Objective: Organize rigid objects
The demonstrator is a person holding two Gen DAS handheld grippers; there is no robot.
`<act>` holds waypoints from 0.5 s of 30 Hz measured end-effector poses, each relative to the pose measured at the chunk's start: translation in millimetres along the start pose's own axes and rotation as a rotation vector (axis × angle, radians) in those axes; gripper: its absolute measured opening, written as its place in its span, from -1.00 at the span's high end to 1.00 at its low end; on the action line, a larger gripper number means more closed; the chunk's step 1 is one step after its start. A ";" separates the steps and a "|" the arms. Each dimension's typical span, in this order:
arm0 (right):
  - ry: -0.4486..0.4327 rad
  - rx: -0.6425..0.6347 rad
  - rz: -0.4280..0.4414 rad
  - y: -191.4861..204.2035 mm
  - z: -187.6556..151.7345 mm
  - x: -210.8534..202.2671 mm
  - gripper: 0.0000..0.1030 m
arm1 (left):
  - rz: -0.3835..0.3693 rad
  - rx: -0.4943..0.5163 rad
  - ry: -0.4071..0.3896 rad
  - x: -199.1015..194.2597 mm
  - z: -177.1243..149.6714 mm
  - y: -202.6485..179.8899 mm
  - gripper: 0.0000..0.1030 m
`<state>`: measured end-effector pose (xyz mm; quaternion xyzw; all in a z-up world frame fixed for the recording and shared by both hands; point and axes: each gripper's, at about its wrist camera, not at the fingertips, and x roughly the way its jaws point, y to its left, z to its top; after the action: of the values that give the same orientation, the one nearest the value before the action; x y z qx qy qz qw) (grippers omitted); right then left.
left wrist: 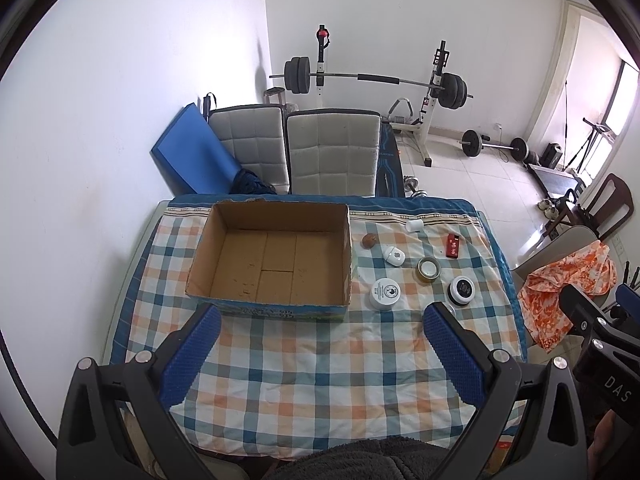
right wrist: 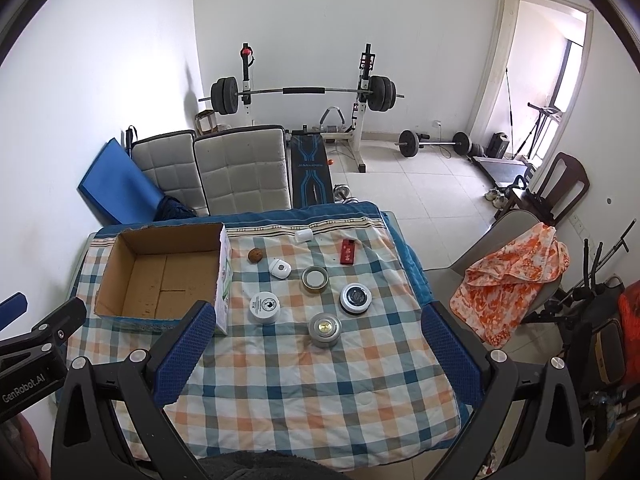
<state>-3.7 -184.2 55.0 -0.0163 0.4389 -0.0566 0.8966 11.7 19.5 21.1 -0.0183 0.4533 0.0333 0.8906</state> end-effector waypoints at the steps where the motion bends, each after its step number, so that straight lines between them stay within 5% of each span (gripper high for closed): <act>1: -0.001 0.001 0.000 0.0 0.0 0.1 -1.00 | -0.002 0.001 0.001 -0.1 0.2 0.0 -1.00; 15: 0.012 0.001 -0.005 -4.0 -3.2 0.8 -1.00 | -0.016 0.000 0.038 6.8 -5.3 -1.3 -1.00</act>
<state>-6.1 -188.2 52.7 -0.0166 0.4441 -0.0593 0.8939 11.5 18.1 12.5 -0.0224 0.4699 0.0259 0.8821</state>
